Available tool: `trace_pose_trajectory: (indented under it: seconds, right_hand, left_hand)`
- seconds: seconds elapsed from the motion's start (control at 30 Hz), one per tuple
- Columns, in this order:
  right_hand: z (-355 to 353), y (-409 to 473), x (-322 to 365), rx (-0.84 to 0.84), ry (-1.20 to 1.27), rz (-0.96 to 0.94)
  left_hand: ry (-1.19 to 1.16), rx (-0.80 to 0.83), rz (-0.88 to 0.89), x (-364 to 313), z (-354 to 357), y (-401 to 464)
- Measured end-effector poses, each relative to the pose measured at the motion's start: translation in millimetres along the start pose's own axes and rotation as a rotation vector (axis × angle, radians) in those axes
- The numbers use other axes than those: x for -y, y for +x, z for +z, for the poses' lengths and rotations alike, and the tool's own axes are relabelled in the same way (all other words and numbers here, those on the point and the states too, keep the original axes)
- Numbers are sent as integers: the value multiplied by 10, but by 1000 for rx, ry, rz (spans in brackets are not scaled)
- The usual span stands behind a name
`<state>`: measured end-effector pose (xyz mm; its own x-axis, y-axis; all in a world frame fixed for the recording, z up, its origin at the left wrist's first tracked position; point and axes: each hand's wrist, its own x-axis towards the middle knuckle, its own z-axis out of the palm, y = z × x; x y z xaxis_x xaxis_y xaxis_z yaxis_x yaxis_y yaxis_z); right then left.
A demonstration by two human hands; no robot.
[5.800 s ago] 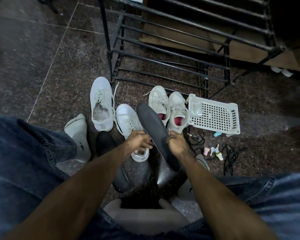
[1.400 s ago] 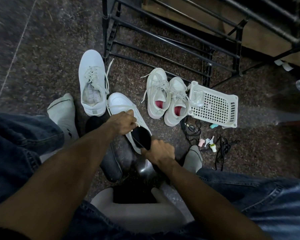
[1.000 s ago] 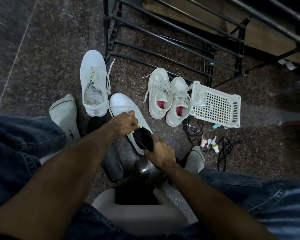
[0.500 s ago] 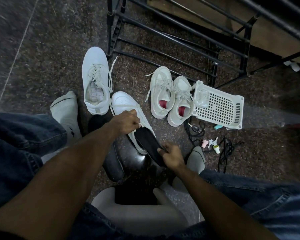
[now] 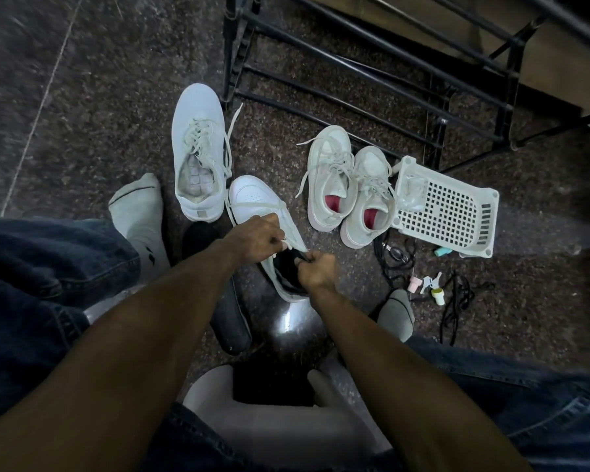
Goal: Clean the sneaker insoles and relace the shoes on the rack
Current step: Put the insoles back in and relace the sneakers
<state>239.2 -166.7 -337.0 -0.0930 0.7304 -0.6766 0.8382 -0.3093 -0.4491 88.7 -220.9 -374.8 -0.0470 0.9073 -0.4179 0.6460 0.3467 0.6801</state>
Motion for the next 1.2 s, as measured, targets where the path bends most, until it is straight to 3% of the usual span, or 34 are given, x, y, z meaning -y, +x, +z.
trace_pose_trajectory:
  seconds: [0.13, 0.23, 0.4, 0.7, 0.8, 0.97, 1.03, 1.13, 1.2]
  right_hand:
    - [-48, -62, -62, -26, 199, 127]
    - [-163, -132, -136, 60, 417, 308]
    - [-149, -172, -100, 30, 528, 367]
    - [15, -71, 23, -11, 452, 339]
    - [-56, -71, 8, 89, 172, 167]
    - [-372, -183, 101, 53, -874, -386]
    - [-494, -222, 68, 65, -1014, -600]
    - [-582, -192, -132, 283, -1158, -905]
    - [-575, -151, -294, 379, -1237, -965]
  left_hand:
    - [-11, 31, -19, -1, -24, 17]
    - [-21, 47, -29, -17, -47, 17]
    - [-48, 45, -39, -26, -40, 8]
    - [-51, 51, -67, -53, -49, 16]
    - [-50, 68, -70, -51, -71, 16]
    - [-21, 76, -53, -54, -75, 18]
    - [-23, 74, -49, -63, -84, 18]
    - [-31, 67, -46, -76, -92, 17]
    - [-32, 70, -50, -71, -91, 19]
